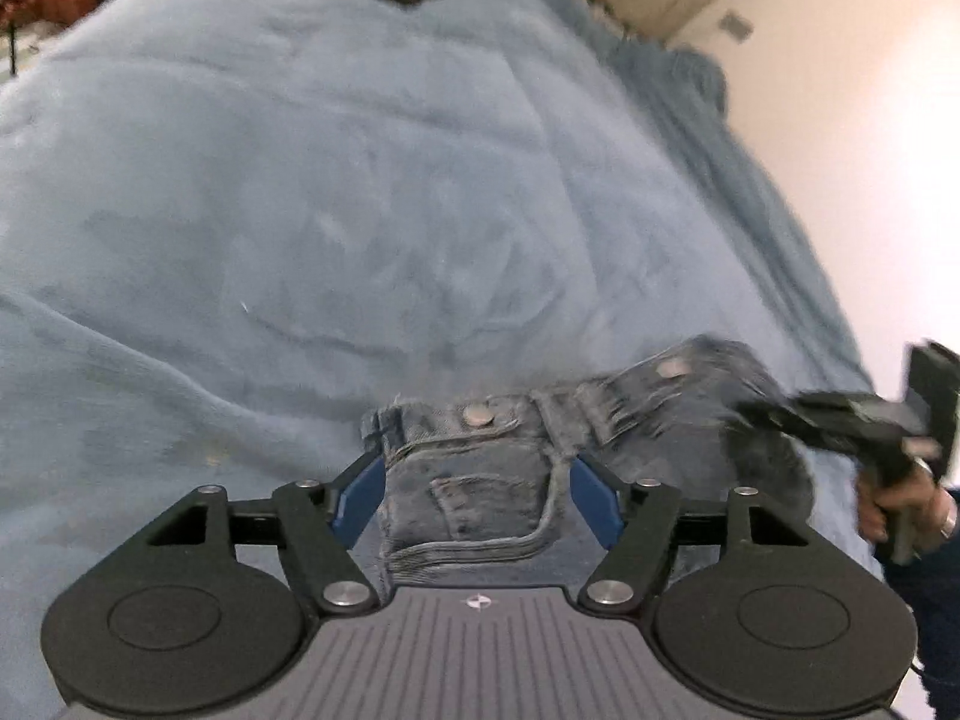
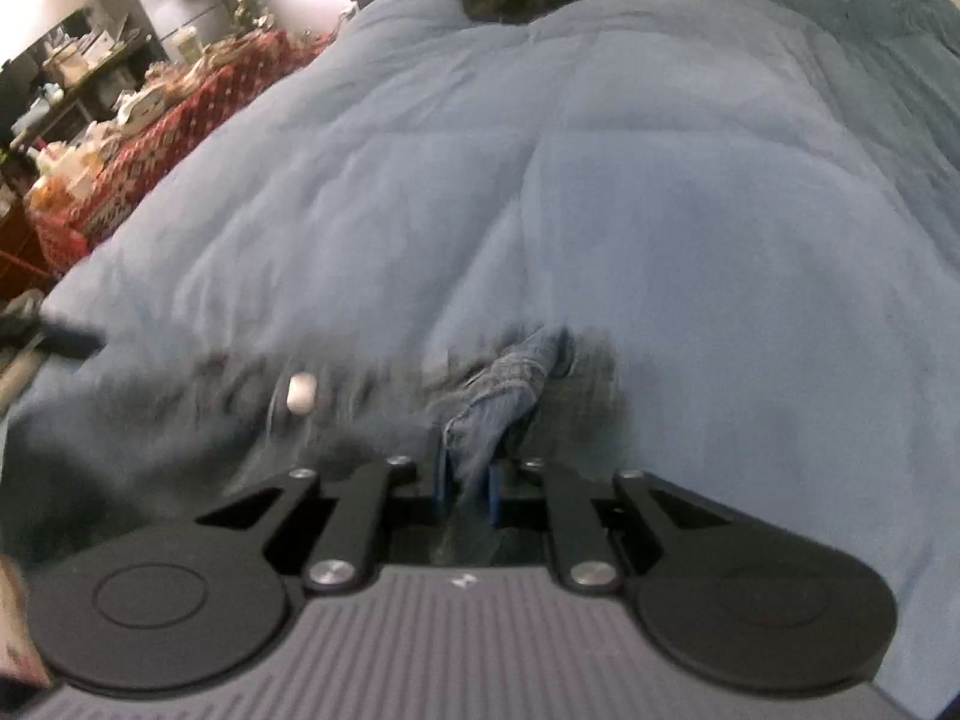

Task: Fold clothes
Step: 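Pull the jacket flat across the duvet with both tools and release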

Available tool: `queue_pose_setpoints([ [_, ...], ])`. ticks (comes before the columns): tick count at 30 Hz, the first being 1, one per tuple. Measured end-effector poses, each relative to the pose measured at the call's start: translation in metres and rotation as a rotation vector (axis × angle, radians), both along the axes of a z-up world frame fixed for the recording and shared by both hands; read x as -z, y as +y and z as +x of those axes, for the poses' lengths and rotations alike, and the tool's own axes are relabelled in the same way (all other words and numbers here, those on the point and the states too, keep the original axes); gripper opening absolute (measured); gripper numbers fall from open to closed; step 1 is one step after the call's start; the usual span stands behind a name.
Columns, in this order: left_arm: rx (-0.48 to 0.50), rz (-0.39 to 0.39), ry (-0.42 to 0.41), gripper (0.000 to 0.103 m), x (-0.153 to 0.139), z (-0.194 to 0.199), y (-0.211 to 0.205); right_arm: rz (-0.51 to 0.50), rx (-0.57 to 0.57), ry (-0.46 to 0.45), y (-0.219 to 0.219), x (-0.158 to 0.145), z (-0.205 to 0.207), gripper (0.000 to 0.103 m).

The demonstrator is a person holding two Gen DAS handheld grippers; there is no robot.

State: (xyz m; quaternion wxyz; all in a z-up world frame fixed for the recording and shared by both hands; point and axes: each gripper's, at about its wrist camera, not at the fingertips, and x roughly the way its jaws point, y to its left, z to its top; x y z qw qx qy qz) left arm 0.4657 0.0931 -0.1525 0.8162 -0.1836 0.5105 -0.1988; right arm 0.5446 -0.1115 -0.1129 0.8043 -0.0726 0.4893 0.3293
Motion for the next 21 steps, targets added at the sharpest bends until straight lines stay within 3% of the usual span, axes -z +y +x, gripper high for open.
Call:
queue_pose_setpoints([
  [5,0.04,-0.002,0.109,0.067,0.043,0.02,-0.008,0.067,0.079,0.082,-0.037,0.031,-0.03,0.013],
  [10,0.072,-0.122,0.27,0.068,0.082,0.03,-0.011,0.12,0.095,0.088,-0.038,0.027,-0.019,0.023],
  [12,0.065,-0.14,0.29,0.067,0.088,0.031,-0.01,0.14,0.116,0.088,-0.035,0.022,-0.007,0.036],
  [13,0.062,-0.154,0.292,0.065,0.089,0.032,-0.01,0.142,0.133,0.091,-0.032,0.022,0.0,0.062],
  [14,0.057,-0.169,0.291,0.059,0.09,0.031,-0.009,0.141,0.153,0.096,-0.03,0.022,0.008,0.077],
  [15,0.053,-0.18,0.285,0.049,0.09,0.031,-0.009,0.146,0.164,0.106,-0.029,0.025,0.015,0.076],
  [16,0.047,-0.183,0.272,0.044,0.089,0.031,-0.009,0.155,0.172,0.119,-0.029,0.028,0.021,0.064],
  [17,0.036,-0.169,0.254,0.034,0.087,0.029,-0.009,0.148,0.159,0.097,-0.024,0.027,0.021,0.029],
  [18,0.021,-0.148,0.231,0.025,0.081,0.026,-0.012,0.135,0.136,0.059,-0.016,0.023,0.018,0.019],
  [21,0.009,-0.106,0.092,0.018,0.048,0.016,-0.013,0.093,0.07,-0.052,0.006,0.013,0.01,0.011],
])
